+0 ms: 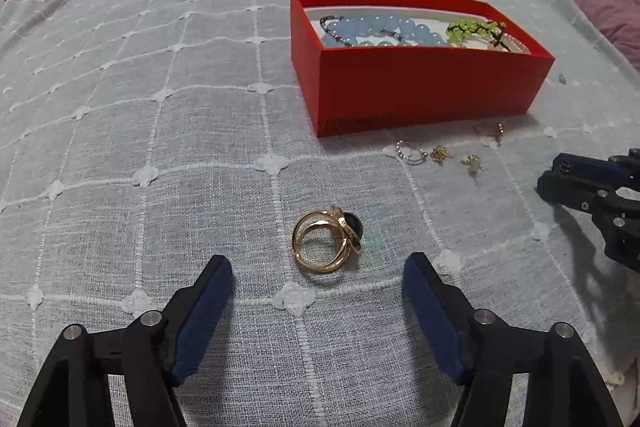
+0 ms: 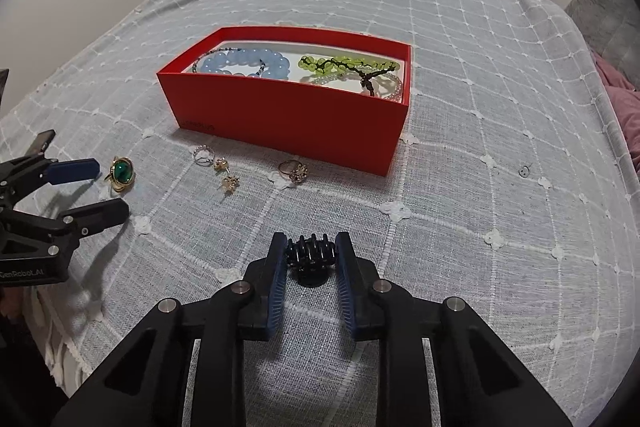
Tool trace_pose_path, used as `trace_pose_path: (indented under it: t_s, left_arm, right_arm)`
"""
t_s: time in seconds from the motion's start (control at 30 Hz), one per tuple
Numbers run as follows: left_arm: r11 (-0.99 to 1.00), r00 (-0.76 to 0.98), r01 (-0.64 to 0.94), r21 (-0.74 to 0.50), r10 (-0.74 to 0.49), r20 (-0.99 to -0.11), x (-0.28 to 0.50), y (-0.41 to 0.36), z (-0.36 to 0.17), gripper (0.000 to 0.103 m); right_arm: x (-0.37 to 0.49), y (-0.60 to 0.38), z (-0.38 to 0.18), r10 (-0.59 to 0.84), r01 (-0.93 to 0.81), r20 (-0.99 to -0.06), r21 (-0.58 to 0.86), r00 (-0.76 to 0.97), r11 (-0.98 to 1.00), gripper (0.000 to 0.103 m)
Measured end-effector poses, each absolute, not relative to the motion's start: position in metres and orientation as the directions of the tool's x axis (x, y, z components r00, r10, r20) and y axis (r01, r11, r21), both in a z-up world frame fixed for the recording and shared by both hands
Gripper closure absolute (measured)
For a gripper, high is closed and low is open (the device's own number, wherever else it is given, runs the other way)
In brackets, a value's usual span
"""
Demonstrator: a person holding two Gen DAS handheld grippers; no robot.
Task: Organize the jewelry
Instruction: 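Close the left tool on the gold ring while the right grasps the black claw clip, then carry the ring and clip over the red box, lower them in and open both tools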
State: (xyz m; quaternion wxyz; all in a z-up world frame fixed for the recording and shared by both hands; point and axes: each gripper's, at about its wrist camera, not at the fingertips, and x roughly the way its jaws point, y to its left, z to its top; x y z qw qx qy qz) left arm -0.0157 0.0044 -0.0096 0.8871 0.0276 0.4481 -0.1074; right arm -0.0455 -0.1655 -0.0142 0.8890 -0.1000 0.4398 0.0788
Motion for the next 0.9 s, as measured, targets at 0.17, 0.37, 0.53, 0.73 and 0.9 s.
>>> trace_pose_path:
  t_s: [0.17,0.37,0.53,0.73,0.9]
  left_arm:
    - [0.974,0.573,0.223,-0.034,-0.159,-0.804,-0.012,-0.001,-0.01,0.05]
    - [0.974,0.58,0.226,-0.013,-0.146,-0.802,-0.009,-0.004,-0.009,0.065]
    - [0.975,0.584,0.223,-0.004,-0.137,-0.8,-0.008,-0.004,-0.009,0.074]
    - [0.976,0.591,0.218,-0.007,-0.138,-0.794,-0.008,-0.002,-0.005,0.074]
    - [0.977,0.606,0.214,-0.018,-0.147,-0.782,-0.009,0.001,0.002,0.074]
  right_arm:
    - [-0.048,-0.164,-0.014,0.058,-0.236,-0.798,-0.107,0.6,0.966,0.077]
    - [-0.049,-0.162,-0.014,0.06,-0.24,-0.799,-0.108,0.598,0.965,0.077]
    - [-0.049,-0.162,-0.014,0.06,-0.238,-0.799,-0.105,0.598,0.966,0.077]
    - [-0.048,-0.161,-0.012,0.064,-0.239,-0.797,-0.102,0.6,0.966,0.077]
    - [-0.049,-0.163,-0.005,0.075,-0.241,-0.792,-0.093,0.606,0.966,0.077]
